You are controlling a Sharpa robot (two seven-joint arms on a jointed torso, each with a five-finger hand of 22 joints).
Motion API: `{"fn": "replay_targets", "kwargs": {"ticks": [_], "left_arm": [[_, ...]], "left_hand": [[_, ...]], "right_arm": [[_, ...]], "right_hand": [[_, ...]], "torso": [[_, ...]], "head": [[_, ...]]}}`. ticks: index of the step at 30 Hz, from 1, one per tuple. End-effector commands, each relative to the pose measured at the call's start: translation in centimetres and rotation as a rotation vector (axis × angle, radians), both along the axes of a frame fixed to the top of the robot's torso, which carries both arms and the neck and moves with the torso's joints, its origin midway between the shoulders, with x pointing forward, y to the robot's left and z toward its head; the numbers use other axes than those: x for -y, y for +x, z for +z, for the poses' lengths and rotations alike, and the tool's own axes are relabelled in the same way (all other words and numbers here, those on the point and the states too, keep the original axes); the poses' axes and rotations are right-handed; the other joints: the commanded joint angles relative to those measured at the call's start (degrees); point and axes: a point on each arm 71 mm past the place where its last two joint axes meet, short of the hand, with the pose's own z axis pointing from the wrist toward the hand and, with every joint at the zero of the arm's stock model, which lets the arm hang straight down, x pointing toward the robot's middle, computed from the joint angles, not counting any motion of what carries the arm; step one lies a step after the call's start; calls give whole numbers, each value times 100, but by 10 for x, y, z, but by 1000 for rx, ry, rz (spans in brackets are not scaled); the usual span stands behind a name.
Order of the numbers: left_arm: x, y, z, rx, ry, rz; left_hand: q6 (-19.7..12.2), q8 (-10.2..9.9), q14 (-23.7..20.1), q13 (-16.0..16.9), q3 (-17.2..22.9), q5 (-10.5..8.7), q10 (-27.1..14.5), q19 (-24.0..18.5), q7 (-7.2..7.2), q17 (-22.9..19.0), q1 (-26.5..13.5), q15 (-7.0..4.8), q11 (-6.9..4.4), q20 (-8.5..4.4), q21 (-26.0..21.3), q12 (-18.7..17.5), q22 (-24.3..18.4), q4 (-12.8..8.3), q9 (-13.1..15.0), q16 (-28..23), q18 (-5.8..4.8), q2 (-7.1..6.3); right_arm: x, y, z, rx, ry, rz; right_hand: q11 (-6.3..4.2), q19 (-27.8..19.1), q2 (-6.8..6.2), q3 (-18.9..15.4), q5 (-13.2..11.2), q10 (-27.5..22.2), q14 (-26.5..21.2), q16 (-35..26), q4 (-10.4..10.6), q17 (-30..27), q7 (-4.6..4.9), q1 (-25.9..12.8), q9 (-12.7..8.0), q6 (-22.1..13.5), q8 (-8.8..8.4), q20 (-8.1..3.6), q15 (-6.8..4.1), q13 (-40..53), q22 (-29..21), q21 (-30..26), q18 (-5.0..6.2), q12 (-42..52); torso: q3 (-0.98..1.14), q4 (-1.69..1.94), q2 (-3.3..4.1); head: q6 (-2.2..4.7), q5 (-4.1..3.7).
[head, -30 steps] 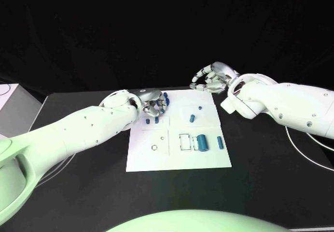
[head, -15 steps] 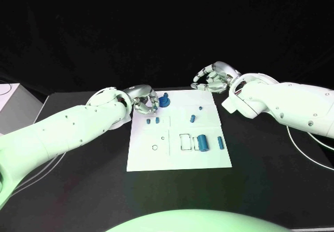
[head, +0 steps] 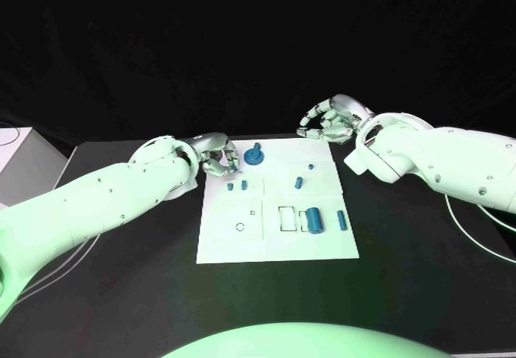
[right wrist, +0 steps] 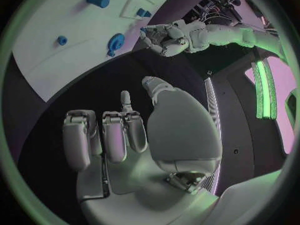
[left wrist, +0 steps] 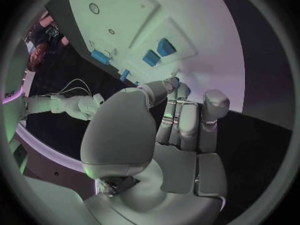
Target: Assemble the parts on the task board
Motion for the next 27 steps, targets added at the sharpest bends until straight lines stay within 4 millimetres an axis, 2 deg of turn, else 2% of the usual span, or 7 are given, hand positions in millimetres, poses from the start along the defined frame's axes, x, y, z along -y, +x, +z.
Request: {"fn": "replay_targets", "kwargs": {"ticks": [1,20,27], "left_arm": [[1,1,-3,-12,15,-4],[10,3,-7,-8,10,-7],[12,3,-7,-10,8,-11]], "left_hand": [[45,-40,29,-9,-5,22,39,15,9,2,-56,30,-2,8,13,-19,4,-17,-4,17,-31,-10],[51,-46,33,-10,-6,22,50,24,11,10,-57,32,0,8,26,-37,21,-18,-3,21,-35,-4],[51,-46,33,-10,-6,22,50,24,11,10,-57,32,0,8,26,-37,21,-18,-3,21,-35,-4]], "right_arm": [[-1,0,1,10,-3,9],[-2,0,1,9,-3,12],[-3,0,1,9,-3,12]], "right_hand": [[26,517,40,23,29,198,512,14,-26,1082,3,4,-8,-16,34,41,31,1147,1299,-10,10,-6],[26,517,40,23,29,198,512,14,-26,1082,3,4,-8,-16,34,41,31,1147,1299,-10,10,-6],[22,517,29,31,32,200,514,18,-26,1088,-1,3,-12,-6,54,40,28,1148,1299,-11,10,-5]], "torso": [[10,-9,5],[16,-11,5],[9,-2,3]], "head": [[5,11],[-5,-3],[-11,-12]]}}
